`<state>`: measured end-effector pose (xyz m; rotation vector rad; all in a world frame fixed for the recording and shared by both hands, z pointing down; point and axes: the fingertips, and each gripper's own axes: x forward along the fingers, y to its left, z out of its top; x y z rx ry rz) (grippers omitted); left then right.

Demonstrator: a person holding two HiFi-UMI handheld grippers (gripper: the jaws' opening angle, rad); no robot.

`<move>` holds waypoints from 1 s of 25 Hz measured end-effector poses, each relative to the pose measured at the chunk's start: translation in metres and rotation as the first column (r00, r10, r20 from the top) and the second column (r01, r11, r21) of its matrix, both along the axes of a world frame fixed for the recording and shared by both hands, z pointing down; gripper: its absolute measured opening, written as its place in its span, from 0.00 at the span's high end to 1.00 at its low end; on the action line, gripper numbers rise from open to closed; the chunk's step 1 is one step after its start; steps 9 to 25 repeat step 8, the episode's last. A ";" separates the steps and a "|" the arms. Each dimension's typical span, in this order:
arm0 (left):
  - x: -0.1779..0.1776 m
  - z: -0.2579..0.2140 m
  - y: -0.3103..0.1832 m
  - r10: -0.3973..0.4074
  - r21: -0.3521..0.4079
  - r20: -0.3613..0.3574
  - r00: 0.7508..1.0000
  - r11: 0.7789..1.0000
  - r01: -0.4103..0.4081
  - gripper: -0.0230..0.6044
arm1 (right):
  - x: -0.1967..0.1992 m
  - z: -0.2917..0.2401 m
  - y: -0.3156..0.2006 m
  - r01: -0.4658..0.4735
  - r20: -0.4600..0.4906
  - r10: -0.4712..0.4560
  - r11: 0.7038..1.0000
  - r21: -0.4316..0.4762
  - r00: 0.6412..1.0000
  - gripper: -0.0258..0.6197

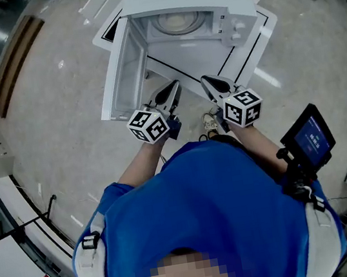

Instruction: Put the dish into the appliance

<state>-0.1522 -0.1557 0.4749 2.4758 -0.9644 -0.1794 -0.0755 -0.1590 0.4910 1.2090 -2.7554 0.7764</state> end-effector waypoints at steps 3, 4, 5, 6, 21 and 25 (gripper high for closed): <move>0.002 -0.002 -0.001 0.007 0.017 -0.008 1.000 1.000 -0.007 0.95 | 0.001 0.001 0.000 0.001 -0.004 -0.001 1.000 0.004 1.000 0.96; 0.002 -0.003 -0.001 0.007 0.023 -0.008 1.000 1.000 -0.007 0.95 | 0.001 0.002 0.000 0.002 -0.005 -0.002 1.000 0.005 1.000 0.96; 0.002 -0.003 -0.001 0.006 0.029 -0.008 1.000 1.000 -0.006 0.95 | 0.001 0.002 -0.001 0.003 -0.006 -0.003 1.000 0.006 1.000 0.96; 0.001 -0.004 -0.002 0.005 0.034 -0.007 1.000 0.999 -0.005 0.95 | 0.001 0.002 -0.001 0.005 -0.007 -0.005 1.000 0.007 1.000 0.96; 0.000 -0.005 -0.002 0.000 0.044 -0.007 1.000 0.999 0.000 0.95 | 0.000 0.002 -0.002 0.008 -0.010 -0.008 1.000 0.009 1.000 0.96; 0.000 -0.005 -0.002 0.000 0.044 -0.007 1.000 0.999 0.000 0.95 | 0.000 0.002 -0.002 0.008 -0.010 -0.008 1.000 0.009 1.000 0.96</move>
